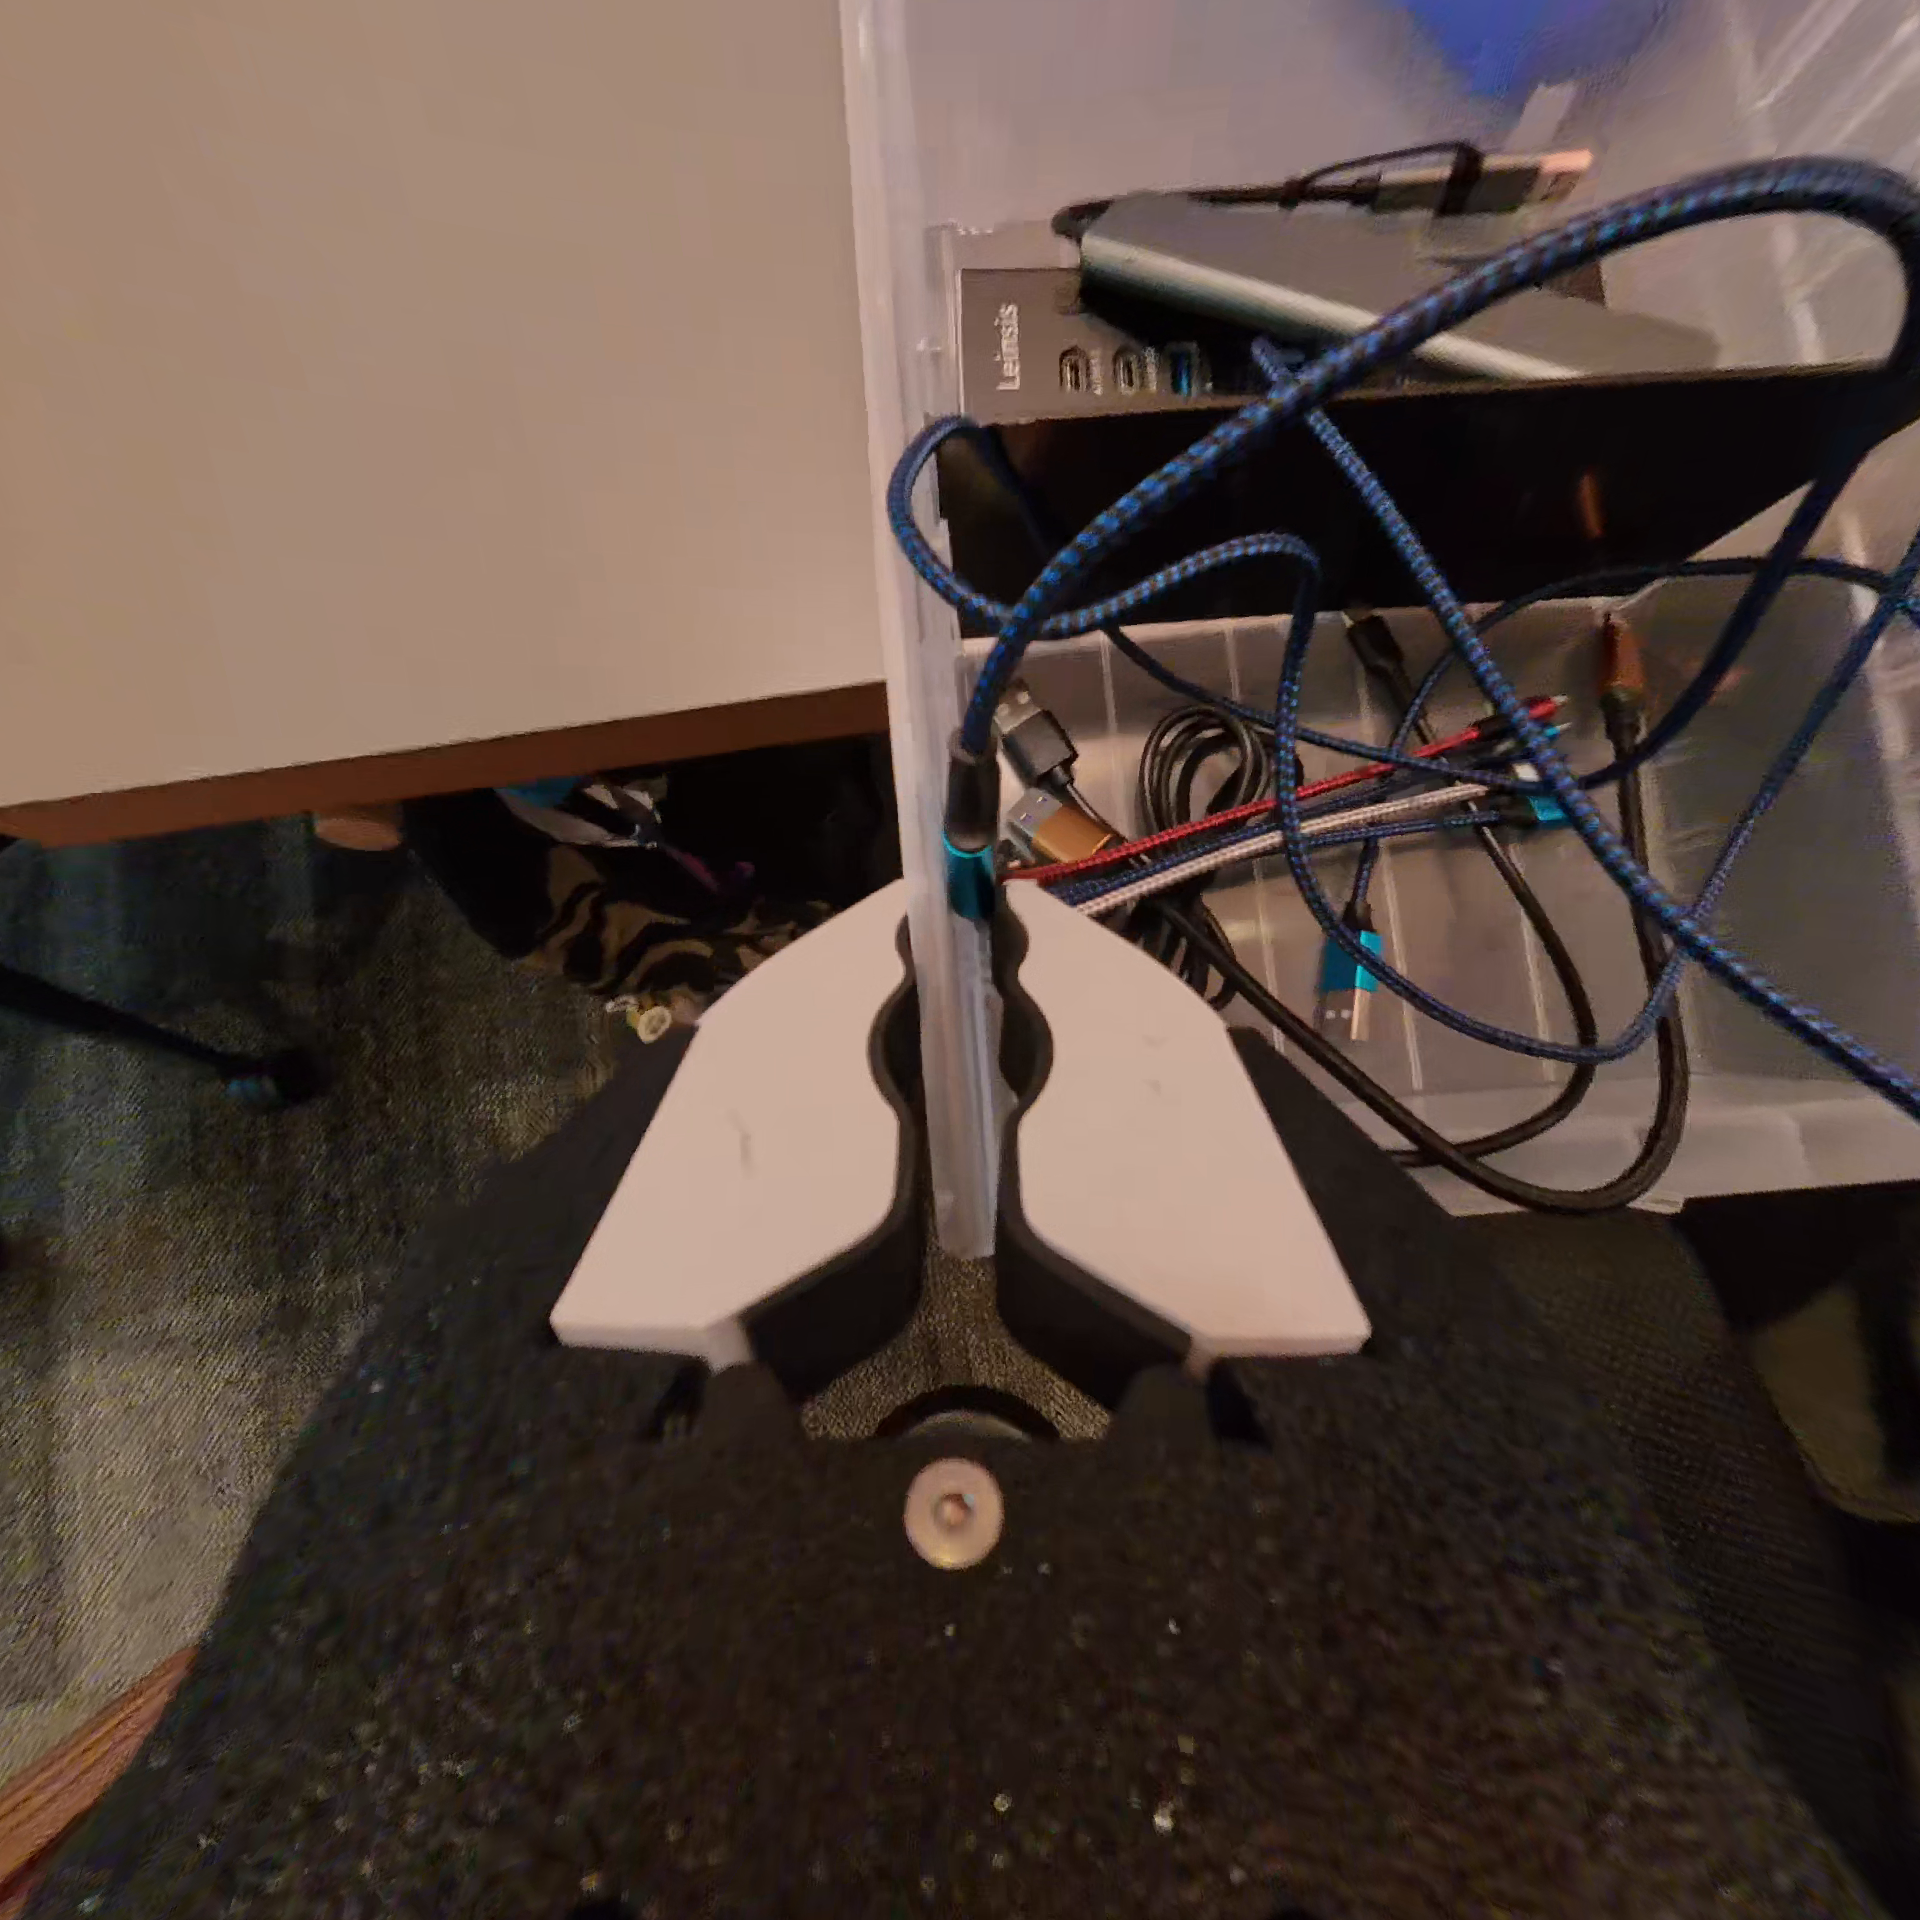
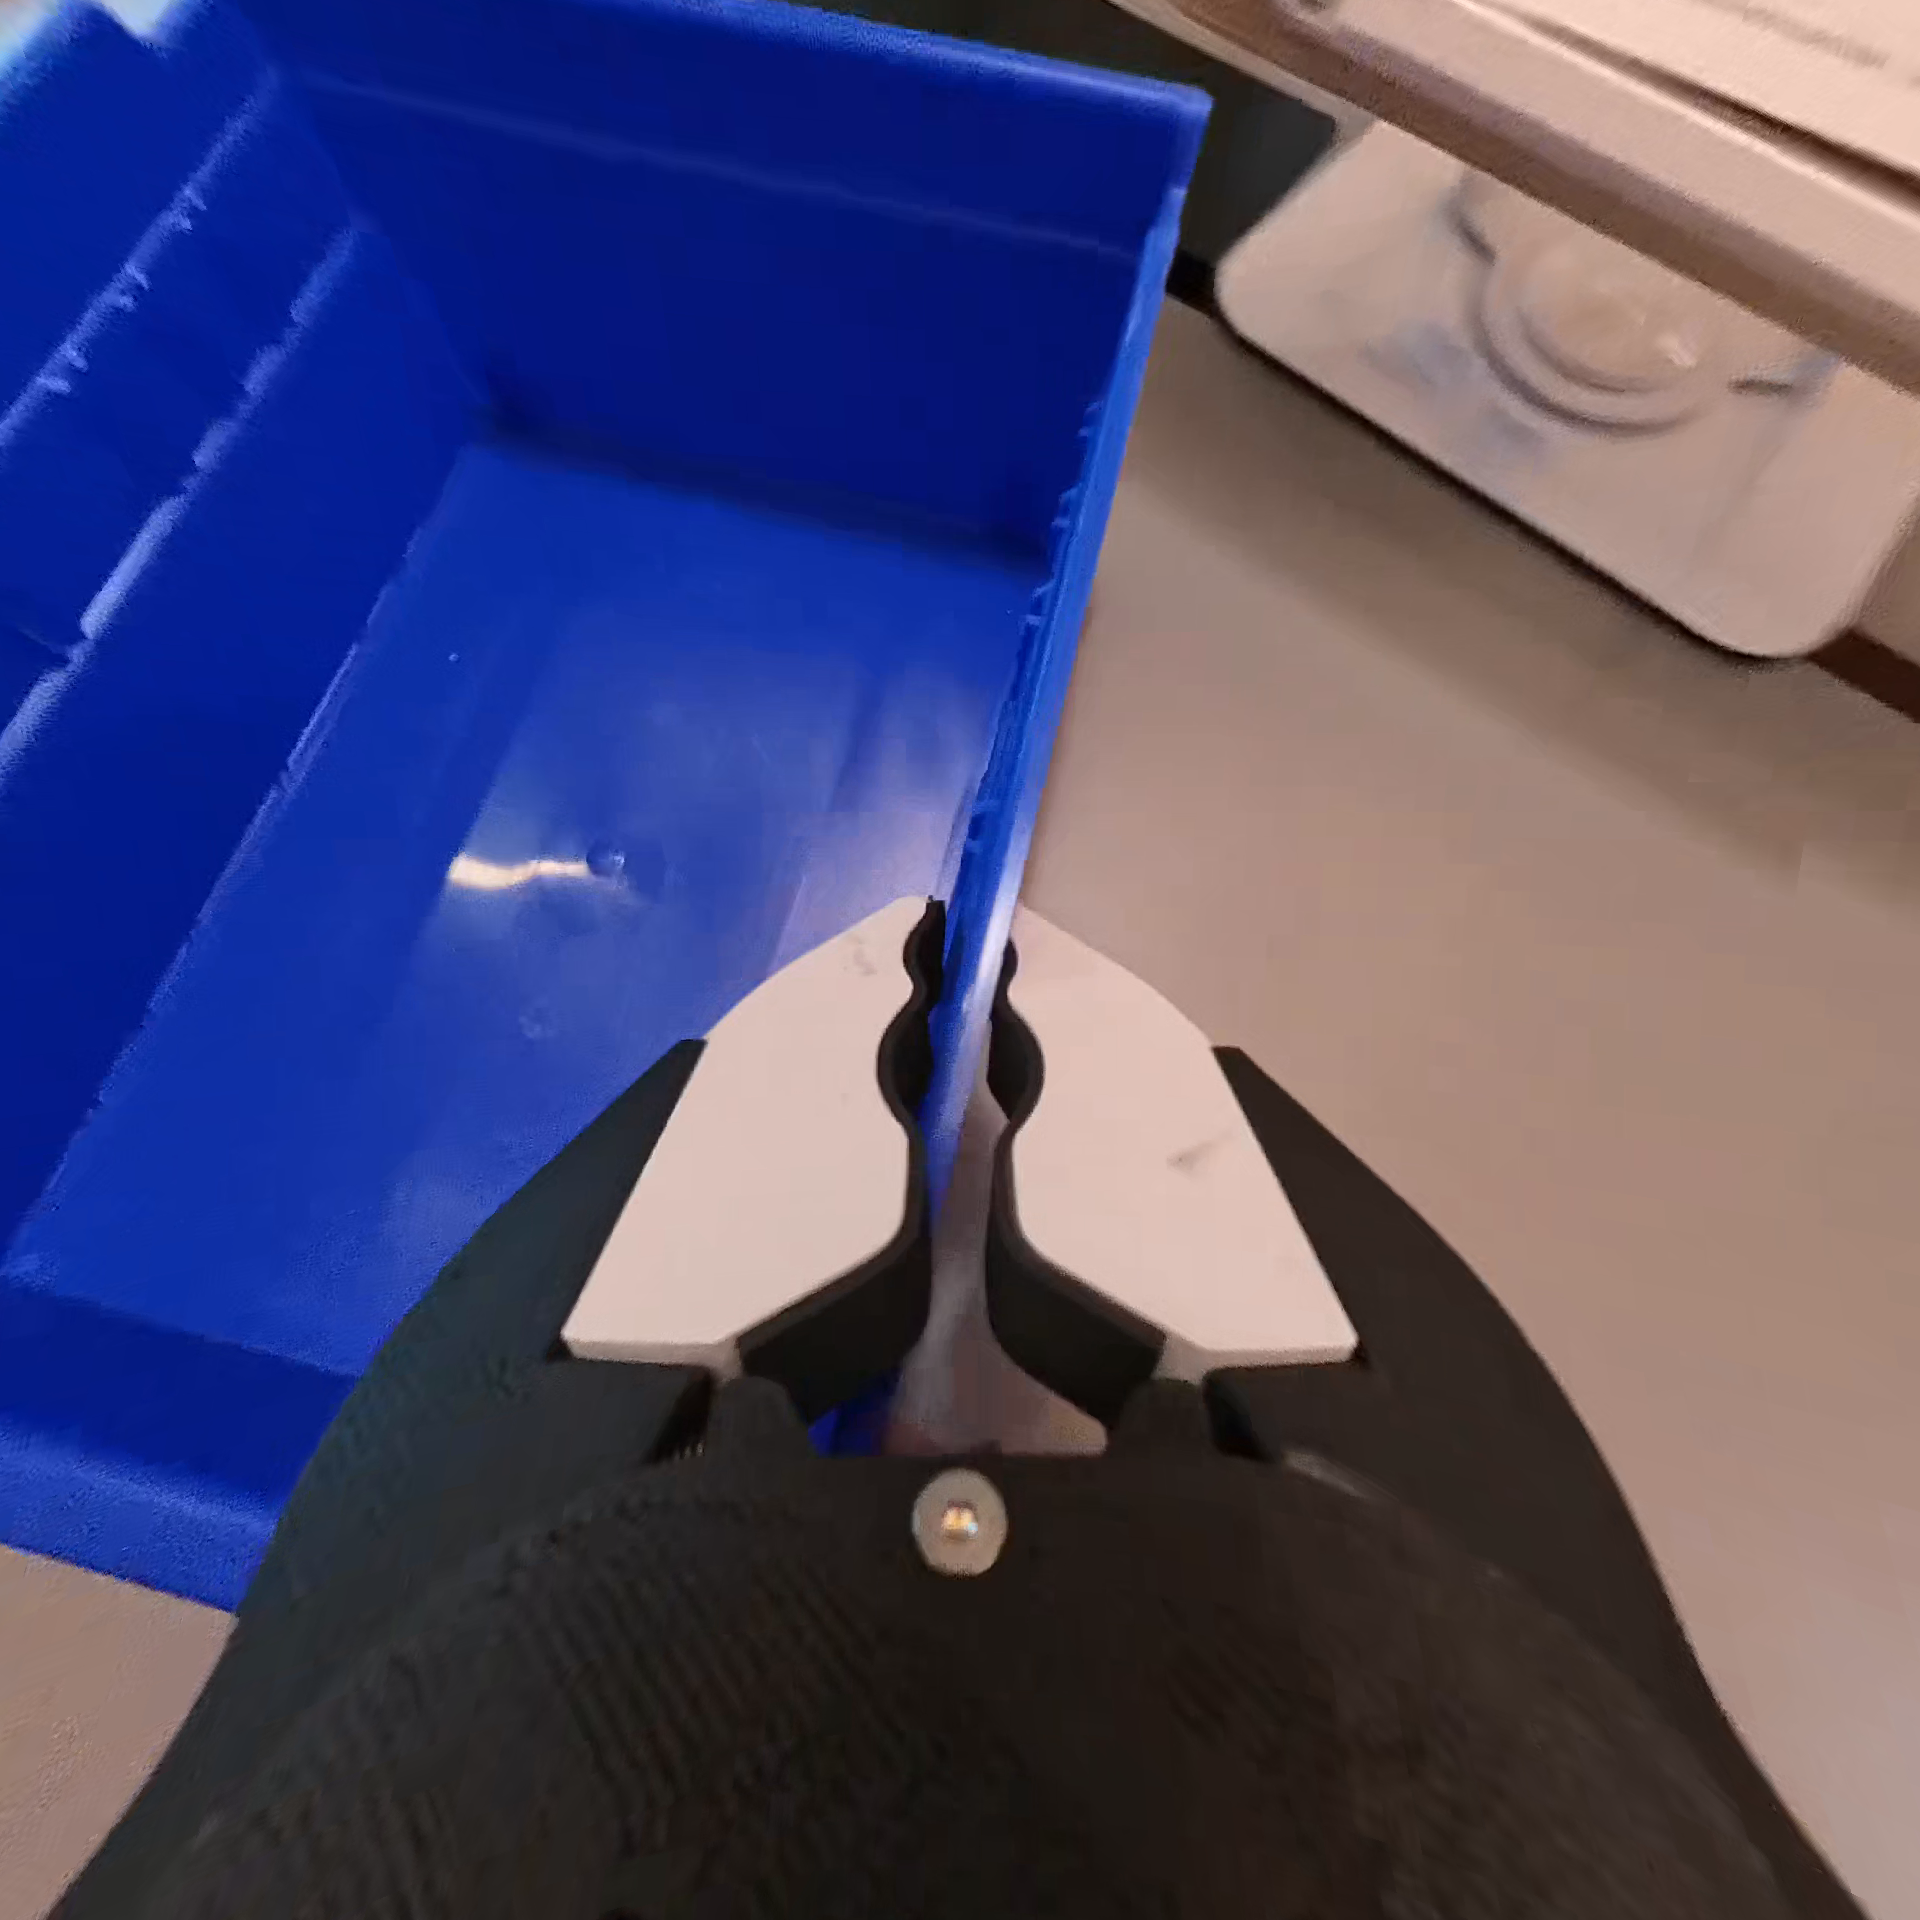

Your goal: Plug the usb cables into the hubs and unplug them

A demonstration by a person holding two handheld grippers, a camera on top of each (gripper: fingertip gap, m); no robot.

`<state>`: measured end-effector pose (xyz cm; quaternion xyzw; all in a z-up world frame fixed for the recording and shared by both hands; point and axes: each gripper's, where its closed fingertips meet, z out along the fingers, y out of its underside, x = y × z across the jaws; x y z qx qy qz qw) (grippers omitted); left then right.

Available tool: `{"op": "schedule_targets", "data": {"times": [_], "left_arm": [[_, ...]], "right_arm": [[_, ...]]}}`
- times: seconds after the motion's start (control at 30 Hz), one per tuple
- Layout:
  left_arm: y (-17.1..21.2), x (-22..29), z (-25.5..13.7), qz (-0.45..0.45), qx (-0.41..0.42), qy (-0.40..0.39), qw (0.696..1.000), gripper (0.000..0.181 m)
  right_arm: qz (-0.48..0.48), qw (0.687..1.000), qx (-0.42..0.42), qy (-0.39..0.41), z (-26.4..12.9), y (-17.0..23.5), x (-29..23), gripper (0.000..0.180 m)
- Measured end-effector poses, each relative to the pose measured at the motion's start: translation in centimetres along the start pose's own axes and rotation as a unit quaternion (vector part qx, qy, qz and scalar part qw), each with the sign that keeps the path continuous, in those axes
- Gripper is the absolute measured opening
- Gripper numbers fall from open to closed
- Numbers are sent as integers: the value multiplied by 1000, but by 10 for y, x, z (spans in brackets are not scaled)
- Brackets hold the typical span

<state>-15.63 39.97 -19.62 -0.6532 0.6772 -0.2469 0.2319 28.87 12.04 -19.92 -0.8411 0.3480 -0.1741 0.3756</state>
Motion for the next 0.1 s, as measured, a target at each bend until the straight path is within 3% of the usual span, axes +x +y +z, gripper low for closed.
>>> {"op": "schedule_targets", "data": {"times": [0.03, 0.1], "left_arm": [[0, -3, -1, -2, -1, 1, 1000, 9], [-1, -12, 1, -3, -5, -7, 1000, 10]], "right_arm": [[-1, 1000, 2, 3, -15, 11, 9, 6], [3, 1000, 7, -6, -49, 39, 25, 6]]}}
